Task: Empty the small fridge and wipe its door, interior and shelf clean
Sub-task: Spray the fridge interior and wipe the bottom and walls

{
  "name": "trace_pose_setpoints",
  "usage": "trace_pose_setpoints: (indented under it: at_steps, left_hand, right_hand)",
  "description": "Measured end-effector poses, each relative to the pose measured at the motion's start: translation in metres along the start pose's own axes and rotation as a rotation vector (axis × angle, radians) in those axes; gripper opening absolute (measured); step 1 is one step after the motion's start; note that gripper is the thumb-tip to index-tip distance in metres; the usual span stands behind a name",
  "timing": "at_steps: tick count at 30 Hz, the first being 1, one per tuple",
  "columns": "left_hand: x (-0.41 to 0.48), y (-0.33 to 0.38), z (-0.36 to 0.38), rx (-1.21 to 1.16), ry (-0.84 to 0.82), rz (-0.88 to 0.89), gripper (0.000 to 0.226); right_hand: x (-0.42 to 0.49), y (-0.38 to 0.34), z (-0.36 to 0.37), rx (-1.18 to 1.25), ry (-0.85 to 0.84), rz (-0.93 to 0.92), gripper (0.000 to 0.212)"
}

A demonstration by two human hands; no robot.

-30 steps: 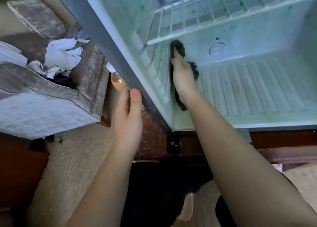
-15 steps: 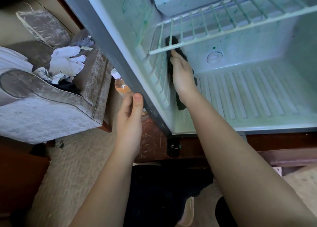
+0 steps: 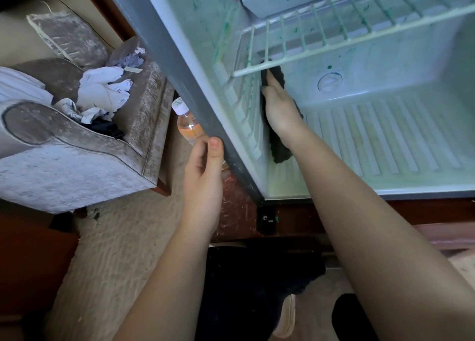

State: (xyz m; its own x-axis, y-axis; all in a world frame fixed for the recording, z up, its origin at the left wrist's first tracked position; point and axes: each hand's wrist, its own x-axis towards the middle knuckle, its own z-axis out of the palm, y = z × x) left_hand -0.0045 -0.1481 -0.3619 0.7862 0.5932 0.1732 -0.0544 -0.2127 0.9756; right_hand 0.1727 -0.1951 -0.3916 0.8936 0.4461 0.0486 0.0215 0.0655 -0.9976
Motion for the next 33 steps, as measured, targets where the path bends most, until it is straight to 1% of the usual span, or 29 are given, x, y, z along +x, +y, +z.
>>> trace_pose_setpoints:
  at_steps: [3, 6, 8, 11, 17, 21, 23, 26, 29, 31, 33]
  left_hand:
    - [-0.001, 0.001, 0.000, 0.020, 0.002, -0.008, 0.032]
    - [-0.003, 0.005, 0.000, 0.008, -0.006, -0.025, 0.030]
    - [-0.004, 0.006, 0.000, -0.008, -0.017, -0.034, 0.026]
    - [-0.006, 0.006, 0.001, -0.014, -0.017, -0.038, 0.029]
    - [-0.002, 0.001, 0.001, 0.003, 0.004, -0.024, 0.030]
    - [-0.001, 0.002, 0.000, 0.000, -0.004, -0.007, 0.030]
    - [-0.002, 0.002, 0.001, -0.013, 0.009, -0.007, 0.027]
    - [-0.003, 0.000, 0.004, -0.018, 0.042, 0.012, 0.021]
    - [-0.005, 0.001, 0.007, -0.022, 0.058, 0.003, 0.020]
    - [-0.007, 0.003, 0.007, -0.048, 0.049, -0.028, 0.019]
    - [-0.008, 0.005, 0.007, -0.074, 0.043, -0.053, 0.021]
  right_hand:
    - [-0.013, 0.009, -0.002, -0.032, -0.004, 0.076, 0.051]
    - [-0.024, 0.009, -0.007, 0.004, -0.012, 0.084, 0.049]
    - [-0.026, 0.003, -0.009, -0.009, -0.041, 0.044, 0.048]
    - [-0.025, -0.008, -0.007, 0.014, -0.075, -0.067, 0.056]
    - [-0.020, -0.008, -0.003, 0.044, -0.022, -0.061, 0.051]
    - [-0.027, -0.016, -0.006, 0.000, -0.037, -0.127, 0.052]
    - [-0.037, -0.021, -0.010, -0.031, -0.058, -0.167, 0.049]
    - [-0.055, -0.026, -0.014, -0.156, -0.060, -0.240, 0.047]
    - [-0.075, -0.032, -0.019, -0.287, -0.083, -0.283, 0.045]
    - [-0.092, -0.033, -0.021, -0.337, -0.089, -0.309, 0.048]
    - [-0.109, -0.031, -0.021, -0.336, -0.082, -0.329, 0.052]
